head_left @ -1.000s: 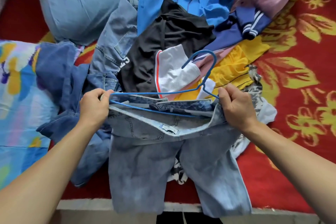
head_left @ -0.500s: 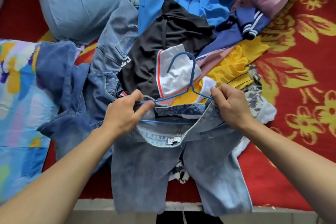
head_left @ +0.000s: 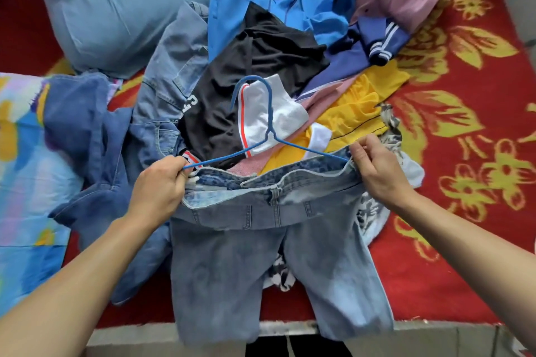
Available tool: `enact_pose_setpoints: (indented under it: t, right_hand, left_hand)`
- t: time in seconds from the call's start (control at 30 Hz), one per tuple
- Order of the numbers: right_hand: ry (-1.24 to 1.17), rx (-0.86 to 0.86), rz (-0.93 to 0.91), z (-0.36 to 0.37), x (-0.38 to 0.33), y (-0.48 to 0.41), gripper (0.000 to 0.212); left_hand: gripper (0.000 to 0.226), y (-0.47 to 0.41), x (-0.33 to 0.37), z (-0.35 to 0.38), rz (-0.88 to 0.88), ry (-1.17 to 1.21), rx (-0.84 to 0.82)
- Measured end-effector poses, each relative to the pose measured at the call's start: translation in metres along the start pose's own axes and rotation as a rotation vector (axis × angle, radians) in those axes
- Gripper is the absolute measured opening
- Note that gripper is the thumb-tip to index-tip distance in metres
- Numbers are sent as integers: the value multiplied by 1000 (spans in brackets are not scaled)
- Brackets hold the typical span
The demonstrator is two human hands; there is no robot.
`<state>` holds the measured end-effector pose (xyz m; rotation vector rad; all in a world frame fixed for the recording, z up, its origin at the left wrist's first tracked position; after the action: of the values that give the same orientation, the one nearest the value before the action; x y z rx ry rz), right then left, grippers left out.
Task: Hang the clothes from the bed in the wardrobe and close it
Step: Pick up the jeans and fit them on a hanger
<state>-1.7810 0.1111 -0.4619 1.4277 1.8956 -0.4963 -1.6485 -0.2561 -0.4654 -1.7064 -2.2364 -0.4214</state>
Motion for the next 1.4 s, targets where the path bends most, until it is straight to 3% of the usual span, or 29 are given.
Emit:
enact_pose_setpoints:
  t: [0.2,0.33,0.5,0.67,0.73,0.87,1.0,1.23,1.4]
  right_hand:
    - [184,-196,-122,6,8,13,28]
    - [206,-113,-137,8,16,13,14]
    - [301,-13,-334,0,6,11,29]
    - [242,134,-333,-27,-24,0,28]
    - [244,165,-333,-47,-47,-7,31]
    - [277,227,-325,-89,-110,-20,23]
    - [341,147,-416,-119,-181,-24,16]
    - [53,6,-623,-170,-306,-5,24]
    - [-153,-151,-763,-205,-407,20,7]
  left_hand:
    - [18,1,-19,2,-92,17,-70]
    - [24,4,-7,3,-80,-25,-85]
    - [34,-8,3,-9,-25,124,-80]
    - [12,-8,27,-44,22,217,106]
    - [6,-11,40,-67,80,242,169]
    - [19,-21,62,-122,154,234,210]
    - [24,-21,73,-186,150,195,247]
    - [25,17,81,-324,163,15,402]
    - [19,91,96,-419,81,-46,644]
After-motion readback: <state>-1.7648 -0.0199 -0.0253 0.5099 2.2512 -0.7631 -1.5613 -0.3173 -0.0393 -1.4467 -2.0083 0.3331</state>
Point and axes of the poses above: each hand's wrist, its own y-axis away from the middle knuckle, its own z-axis out of the palm, x = y × z, the point moved 1 cm from there along -y, towards the middle knuckle, and after that the axes turned 1 degree about -x, right-handed, at the moved point
